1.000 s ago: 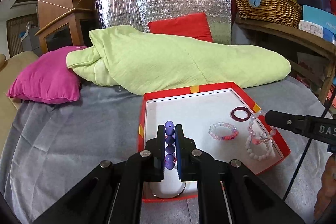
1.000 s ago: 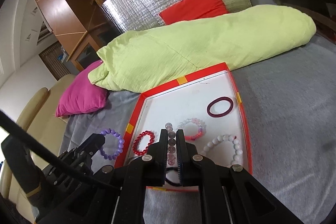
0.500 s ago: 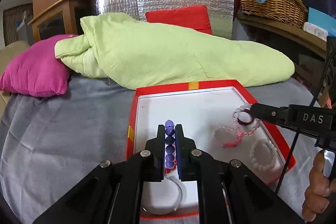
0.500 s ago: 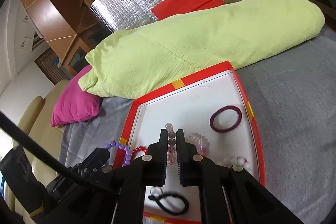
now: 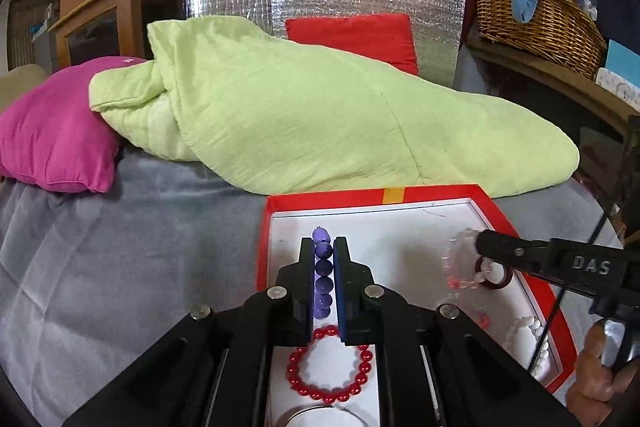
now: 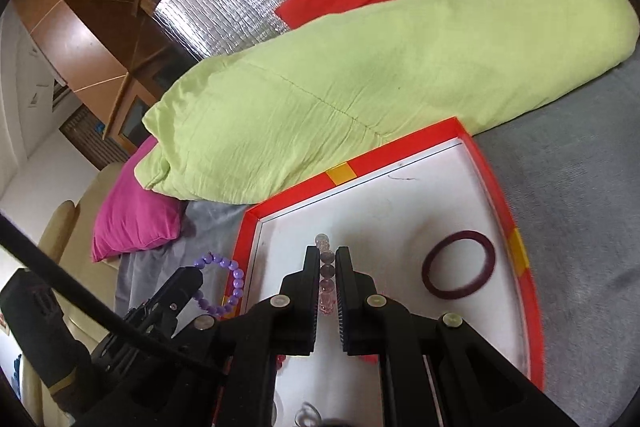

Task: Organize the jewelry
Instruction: 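Lower both bracelets into the red tray and open both tools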

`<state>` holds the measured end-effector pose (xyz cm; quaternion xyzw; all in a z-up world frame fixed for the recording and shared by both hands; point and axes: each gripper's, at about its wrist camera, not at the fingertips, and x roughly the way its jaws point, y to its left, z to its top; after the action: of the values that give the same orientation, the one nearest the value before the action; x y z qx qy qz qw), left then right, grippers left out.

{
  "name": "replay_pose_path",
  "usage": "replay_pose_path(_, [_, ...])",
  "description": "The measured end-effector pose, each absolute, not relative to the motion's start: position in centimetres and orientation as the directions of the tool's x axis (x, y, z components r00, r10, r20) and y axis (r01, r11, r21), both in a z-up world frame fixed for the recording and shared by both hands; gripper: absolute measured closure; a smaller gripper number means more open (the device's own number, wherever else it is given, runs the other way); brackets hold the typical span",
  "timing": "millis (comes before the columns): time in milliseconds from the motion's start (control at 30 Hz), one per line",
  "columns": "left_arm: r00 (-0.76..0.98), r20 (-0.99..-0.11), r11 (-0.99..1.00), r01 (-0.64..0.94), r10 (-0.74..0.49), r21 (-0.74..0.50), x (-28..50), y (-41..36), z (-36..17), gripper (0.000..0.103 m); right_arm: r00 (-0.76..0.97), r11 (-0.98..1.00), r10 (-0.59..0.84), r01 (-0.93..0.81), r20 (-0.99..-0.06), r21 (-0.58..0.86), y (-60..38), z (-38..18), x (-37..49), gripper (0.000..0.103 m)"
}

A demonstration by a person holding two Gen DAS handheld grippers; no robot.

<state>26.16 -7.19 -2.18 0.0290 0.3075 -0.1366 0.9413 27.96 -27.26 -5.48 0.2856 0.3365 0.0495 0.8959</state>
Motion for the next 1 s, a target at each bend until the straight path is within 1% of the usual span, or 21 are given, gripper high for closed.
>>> replay_pose_path(233, [0.741, -0.612, 0.944, 0.329, -0.277, -0.029, 26.4, -8.9, -3.4, 0.093, 0.758, 0.831, 0.275, 0.122, -0.592, 0.543, -27.3, -6.4, 29.8, 0.094])
replay_pose_path(633, [0.662, -0.662, 0.911, 0.404, -0.351, -0.080, 25.6, -11.1, -4.5, 0.093, 0.760, 0.802, 0.263, 0.170, -0.595, 0.572, -29.4, -7.3, 31.7, 0.094])
replay_pose_path(867, [0.633, -0.685, 0.908, 0.406, -0.361, -0.103, 25.1, -11.2, -4.7, 0.093, 0.757, 0.803, 0.268, 0.166, -0.596, 0.573, -29.4, -7.2, 32.8, 0.094])
replay_pose_path(1000, [0.638, -0.687, 0.910, 0.407, -0.349, -0.083, 24.7, -11.1, -4.8, 0.093, 0.745, 0.805, 0.273, 0.170, -0.608, 0.569, -29.2, -7.7, 33.3, 0.094])
